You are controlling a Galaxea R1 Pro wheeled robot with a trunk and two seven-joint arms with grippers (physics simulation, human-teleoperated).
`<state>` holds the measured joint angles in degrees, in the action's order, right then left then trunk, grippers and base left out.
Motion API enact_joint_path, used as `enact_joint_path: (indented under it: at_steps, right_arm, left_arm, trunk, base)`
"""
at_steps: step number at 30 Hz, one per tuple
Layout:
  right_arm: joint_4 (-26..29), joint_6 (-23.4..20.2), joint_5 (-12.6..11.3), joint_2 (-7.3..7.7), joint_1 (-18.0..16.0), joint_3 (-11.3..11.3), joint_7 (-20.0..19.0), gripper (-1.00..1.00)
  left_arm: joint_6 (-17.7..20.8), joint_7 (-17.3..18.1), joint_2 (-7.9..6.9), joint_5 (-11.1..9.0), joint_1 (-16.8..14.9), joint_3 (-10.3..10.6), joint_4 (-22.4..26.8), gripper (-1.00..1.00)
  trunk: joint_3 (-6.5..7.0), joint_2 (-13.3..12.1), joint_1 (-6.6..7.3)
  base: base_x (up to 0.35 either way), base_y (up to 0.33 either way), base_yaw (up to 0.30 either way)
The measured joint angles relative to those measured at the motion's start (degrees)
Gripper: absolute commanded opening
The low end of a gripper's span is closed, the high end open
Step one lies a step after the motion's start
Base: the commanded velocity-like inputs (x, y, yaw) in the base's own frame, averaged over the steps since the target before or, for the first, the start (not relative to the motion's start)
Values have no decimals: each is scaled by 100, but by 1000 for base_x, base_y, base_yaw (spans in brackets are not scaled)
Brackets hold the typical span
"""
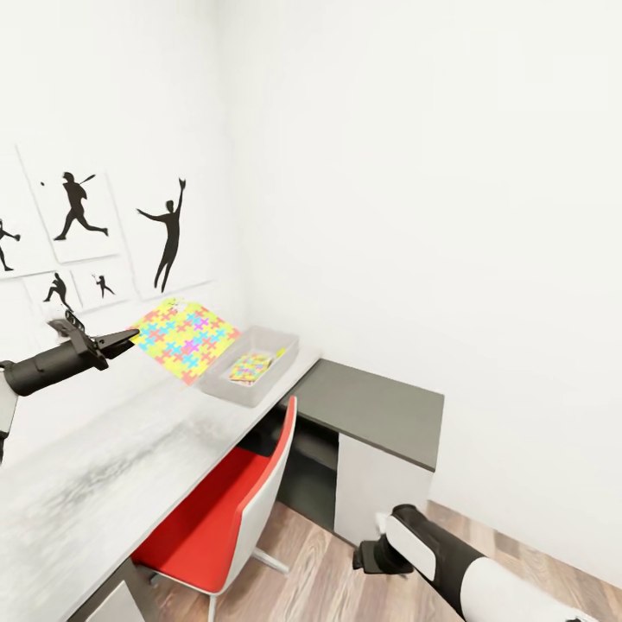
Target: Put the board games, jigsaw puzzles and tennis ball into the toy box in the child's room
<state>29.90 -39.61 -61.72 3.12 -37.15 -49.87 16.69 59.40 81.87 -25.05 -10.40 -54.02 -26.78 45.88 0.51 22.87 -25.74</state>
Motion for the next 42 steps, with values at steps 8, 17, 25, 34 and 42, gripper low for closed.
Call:
enact_joint_path:
  at_steps: [8,17,25,34,42]
  right_arm:
    - [-13,-18,-19,-36,1,-117,-33,100]
    - [-16,-61,-30,-46,1,-133,-49,100]
    - [-102,-47,-25,-47,1,-157,-49,100]
    - [-113,-23,-26,-46,5,-265,-49,100]
    - [-114,-10,-19,-160,14,-366,-48,100]
  left_arm:
    - [0,0,0,0,-1,-1,1,-100]
    - [0,3,0,0,1,-1,3,-100]
    - [0,3,0,7,1,-1,3,-100]
    - [-14,-133,-4,32,-1,-227,-29,-100]
    - [-59,-2672,366,-28,-779,-420,-257,-100]
  trunk:
    - [0,0,-1]
    - [0,-1,-2]
    - [-35,-1,-2]
    - [-113,-4,-2]
    - [-181,-11,-1]
  base:
    - [144,-119,0]
    - [8,-6,0]
    - [0,0,0]
    - [0,0,-17]
    - [0,0,-71]
